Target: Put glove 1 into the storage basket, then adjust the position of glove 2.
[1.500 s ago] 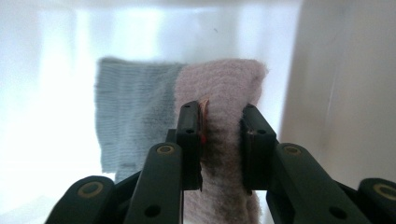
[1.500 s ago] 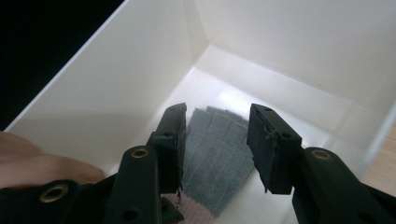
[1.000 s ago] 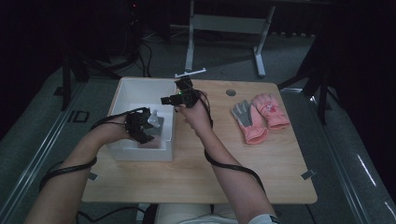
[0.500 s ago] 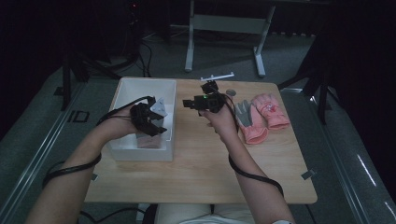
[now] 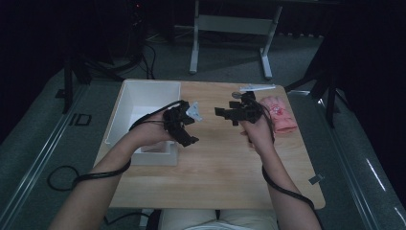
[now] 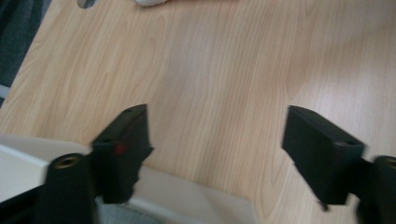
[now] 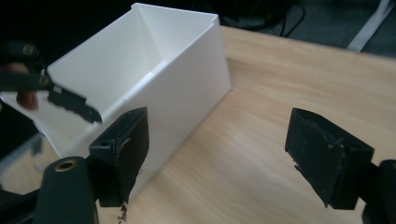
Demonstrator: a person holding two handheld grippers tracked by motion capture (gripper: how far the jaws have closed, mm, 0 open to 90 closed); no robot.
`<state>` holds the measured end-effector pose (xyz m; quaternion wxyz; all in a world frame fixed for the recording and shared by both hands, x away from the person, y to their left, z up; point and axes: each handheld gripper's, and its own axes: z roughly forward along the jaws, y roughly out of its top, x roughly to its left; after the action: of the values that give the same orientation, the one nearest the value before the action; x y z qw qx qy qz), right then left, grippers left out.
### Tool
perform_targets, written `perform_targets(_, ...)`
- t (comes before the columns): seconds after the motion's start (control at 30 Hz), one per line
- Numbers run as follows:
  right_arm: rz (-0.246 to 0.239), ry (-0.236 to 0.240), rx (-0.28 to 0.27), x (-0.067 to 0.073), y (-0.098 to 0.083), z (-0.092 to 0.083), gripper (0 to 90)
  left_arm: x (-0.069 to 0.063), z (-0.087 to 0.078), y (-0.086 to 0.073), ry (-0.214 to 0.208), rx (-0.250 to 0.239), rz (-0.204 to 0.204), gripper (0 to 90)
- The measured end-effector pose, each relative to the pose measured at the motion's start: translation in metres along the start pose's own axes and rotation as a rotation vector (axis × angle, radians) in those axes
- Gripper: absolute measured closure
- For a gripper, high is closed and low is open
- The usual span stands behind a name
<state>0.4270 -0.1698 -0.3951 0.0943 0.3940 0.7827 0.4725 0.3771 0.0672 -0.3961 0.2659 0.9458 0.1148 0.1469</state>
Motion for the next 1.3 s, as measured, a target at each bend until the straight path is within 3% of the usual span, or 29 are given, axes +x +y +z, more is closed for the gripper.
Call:
perform_targets(0.03, -0.026, 0.003, -0.013, -0.004, -0.003, -0.005, 23.6, -0.001, 0.002, 0.002, -0.01, 0.0, -0.004, 14.6)
perform_targets(0.17, -0.07, 0.001, -0.038, -0.021, -0.018, -0.022, 19.9, -0.008, 0.016, 0.012, -0.022, 0.007, -0.017, 4.7)
perform_targets(0.23, -0.067, -0.003, -0.036, -0.028, -0.023, -0.028, 17.8, -0.012, 0.023, 0.015, -0.036, -0.002, -0.024, 1.7)
perform_targets(0.33, -0.046, -0.007, -0.041, -0.038, -0.031, -0.037, 15.1, -0.02, 0.032, 0.02, -0.042, -0.017, -0.036, 1.6)
perform_targets(0.43, -0.064, -0.066, -0.026, -0.045, -0.038, -0.046, 13.3, -0.027, 0.04, 0.024, -0.048, -0.025, -0.049, 1.6)
perform_targets(0.5, -0.048, -0.038, -0.022, -0.049, -0.042, -0.05, 11.3, -0.033, 0.046, 0.026, -0.029, -0.021, -0.048, 1.6)
perform_targets(0.57, -0.058, -0.061, -0.012, -0.052, -0.046, -0.053, 12.2, -0.039, 0.052, 0.028, -0.009, -0.028, -0.046, 1.6)
perform_targets(0.77, -0.07, -0.107, -0.013, -0.064, -0.054, -0.062, 30.2, -0.053, 0.07, 0.025, -0.042, -0.043, -0.069, 1.7)
perform_targets(0.83, -0.086, -0.131, -0.002, -0.067, -0.055, -0.062, 42.8, -0.059, 0.076, 0.022, -0.041, -0.055, -0.064, 1.6)
perform_targets(0.93, -0.097, -0.15, 0.028, -0.071, -0.057, -0.06, 54.7, -0.07, 0.085, 0.017, -0.066, -0.073, -0.076, 1.7)
perform_targets(1.0, -0.11, -0.163, 0.046, -0.073, -0.058, -0.056, 58.7, -0.077, 0.09, 0.012, -0.086, -0.08, -0.081, 1.7)
perform_targets(1.13, -0.148, -0.178, 0.091, -0.084, -0.057, -0.045, 64.2, -0.094, 0.099, 0.003, -0.078, -0.096, -0.074, 1.7)
perform_targets(1.3, -0.204, -0.2, 0.128, -0.101, -0.055, -0.03, 66.9, -0.107, 0.109, -0.011, -0.082, -0.129, -0.108, 1.7)
